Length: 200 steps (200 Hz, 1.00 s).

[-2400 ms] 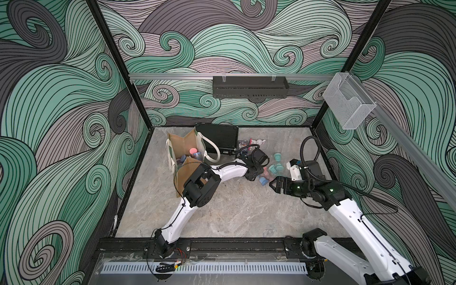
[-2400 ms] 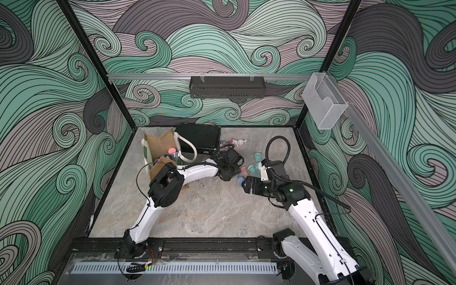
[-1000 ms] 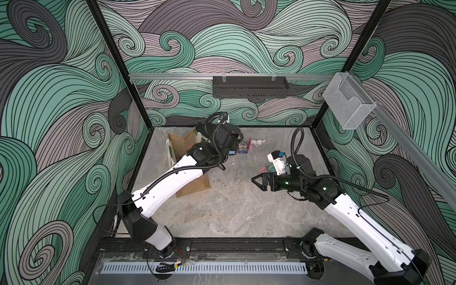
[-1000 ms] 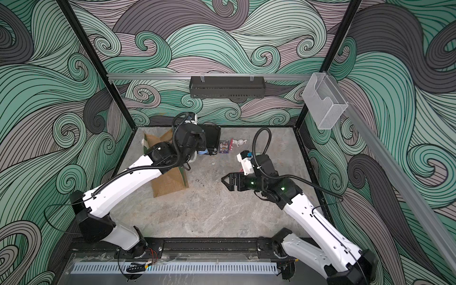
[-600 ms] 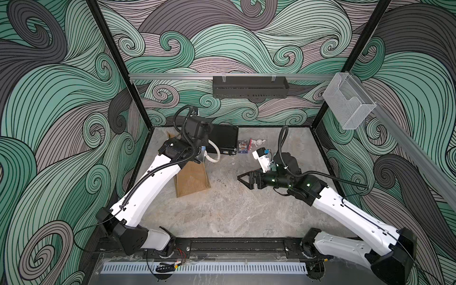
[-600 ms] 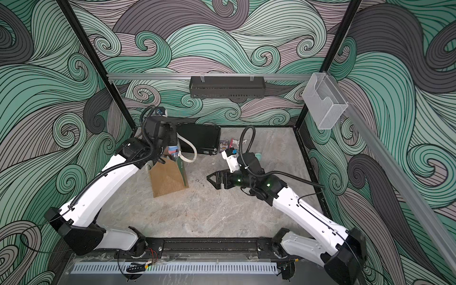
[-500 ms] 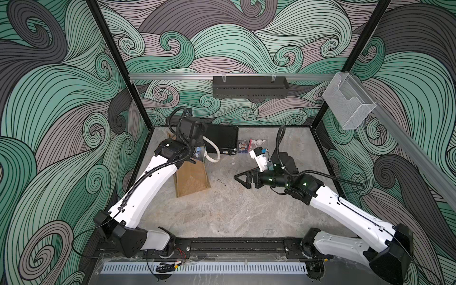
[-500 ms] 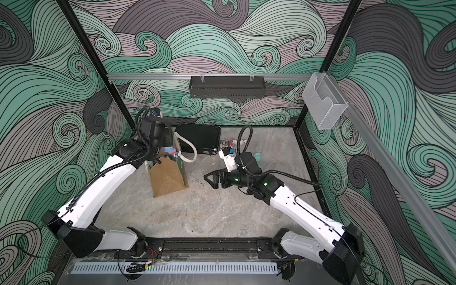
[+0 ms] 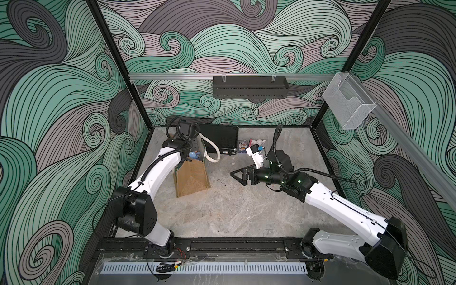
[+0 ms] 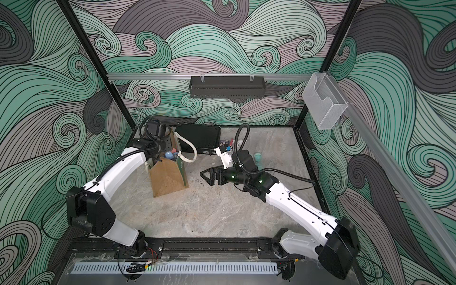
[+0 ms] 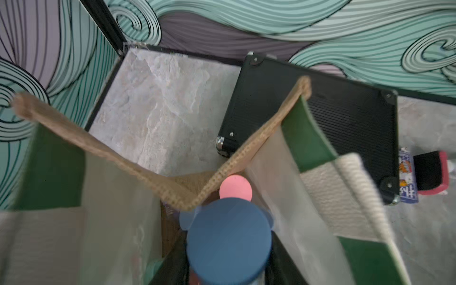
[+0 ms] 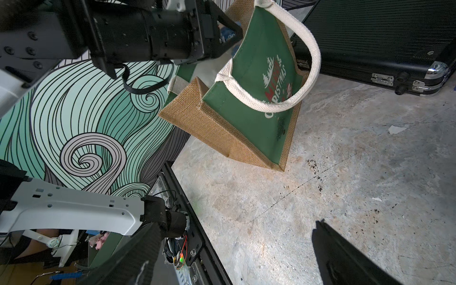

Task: Put the hourglass into the canvas bag
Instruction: Place the hourglass in the canvas bag.

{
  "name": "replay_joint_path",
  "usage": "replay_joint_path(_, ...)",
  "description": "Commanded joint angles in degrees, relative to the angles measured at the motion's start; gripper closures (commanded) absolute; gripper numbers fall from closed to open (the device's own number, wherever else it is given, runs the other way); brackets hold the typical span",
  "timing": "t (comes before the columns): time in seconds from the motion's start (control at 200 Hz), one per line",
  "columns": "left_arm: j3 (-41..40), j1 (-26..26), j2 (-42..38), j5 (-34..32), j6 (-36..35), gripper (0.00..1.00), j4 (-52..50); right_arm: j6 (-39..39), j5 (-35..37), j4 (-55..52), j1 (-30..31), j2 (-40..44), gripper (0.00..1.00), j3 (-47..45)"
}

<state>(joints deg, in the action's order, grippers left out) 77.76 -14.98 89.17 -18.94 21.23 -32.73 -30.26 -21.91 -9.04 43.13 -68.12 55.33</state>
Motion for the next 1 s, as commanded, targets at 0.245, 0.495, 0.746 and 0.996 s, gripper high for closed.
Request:
replay_joint_path(0.245, -0.8, 1.9, 3.4, 1.5, 5.3, 0.76, 0.4, -0.1, -0.8, 1.1, 0.0, -1.6, 0.00, 0.4)
replay_joint_path(0.495, 1.1, 1.9, 2.7, 3.5, 5.1, 0.52, -1.7, 0.0, -0.2, -0.5, -1.2, 0.2, 0.00, 0.3)
replay_joint_path(0.746, -0.4, 1.9, -3.6, 5.2, 2.4, 0.41, 1.7, 0.2, 0.7, -2.1, -2.2, 2.2, 0.00, 0.0)
replay_joint_path(0.996, 1.0, 1.8, -10.6, 7.7, 4.4, 0.35, 0.9, 0.8, 0.2, -4.7, -4.3, 4.6, 0.00, 0.0)
